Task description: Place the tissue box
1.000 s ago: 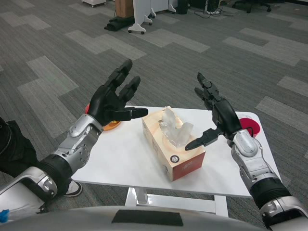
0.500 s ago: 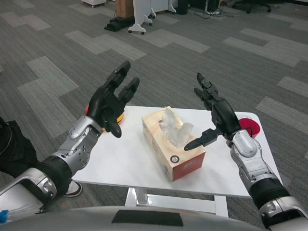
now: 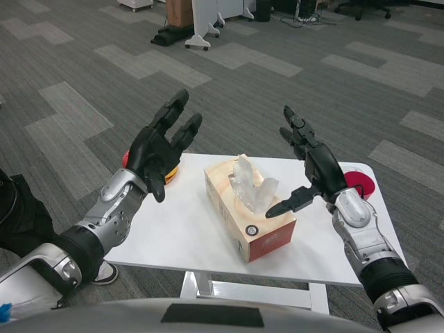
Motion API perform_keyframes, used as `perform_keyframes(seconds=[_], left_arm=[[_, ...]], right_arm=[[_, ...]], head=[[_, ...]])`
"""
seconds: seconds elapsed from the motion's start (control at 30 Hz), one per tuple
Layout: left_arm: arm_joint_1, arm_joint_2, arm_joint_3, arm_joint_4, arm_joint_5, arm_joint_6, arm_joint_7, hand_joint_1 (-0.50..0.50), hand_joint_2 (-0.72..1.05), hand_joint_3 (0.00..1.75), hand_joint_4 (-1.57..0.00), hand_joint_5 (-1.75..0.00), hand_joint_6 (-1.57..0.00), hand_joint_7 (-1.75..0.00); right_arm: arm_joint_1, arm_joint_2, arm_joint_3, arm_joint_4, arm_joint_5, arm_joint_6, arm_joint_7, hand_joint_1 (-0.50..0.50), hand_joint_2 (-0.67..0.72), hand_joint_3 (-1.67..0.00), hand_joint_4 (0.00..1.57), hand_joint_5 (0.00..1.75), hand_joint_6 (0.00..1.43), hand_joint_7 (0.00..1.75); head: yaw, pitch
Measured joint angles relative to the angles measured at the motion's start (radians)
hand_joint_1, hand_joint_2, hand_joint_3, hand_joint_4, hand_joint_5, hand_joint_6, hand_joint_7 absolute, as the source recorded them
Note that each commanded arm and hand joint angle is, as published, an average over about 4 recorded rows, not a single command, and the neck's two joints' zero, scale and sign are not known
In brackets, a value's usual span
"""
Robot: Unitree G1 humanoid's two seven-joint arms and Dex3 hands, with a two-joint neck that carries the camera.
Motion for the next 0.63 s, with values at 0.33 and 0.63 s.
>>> perform_keyframes(seconds=[0.33, 0.63], left_arm=[[0.0, 0.0, 0.0, 0.0, 0.0, 0.0, 0.0, 0.5, -0.64, 0.02, 0.0, 0.0, 0.0, 0.0], [0.0, -0.001, 0.0, 0.0, 0.0, 0.0, 0.001, 0.5, -0.64, 0.03, 0.0, 0.0, 0.0, 0.0]], right_arm=[[0.0, 0.001, 0.0, 0.0, 0.0, 0.0, 0.0, -0.08, 0.09, -0.16, 0.0, 0.36, 0.0, 0.0], [0.0, 0.002, 0.0, 0.0, 0.0, 0.0, 0.0, -0.08, 0.09, -0.16, 0.0, 0.39, 0.0, 0.0]], head=[[0.0, 0.005], [0.001, 0.002]])
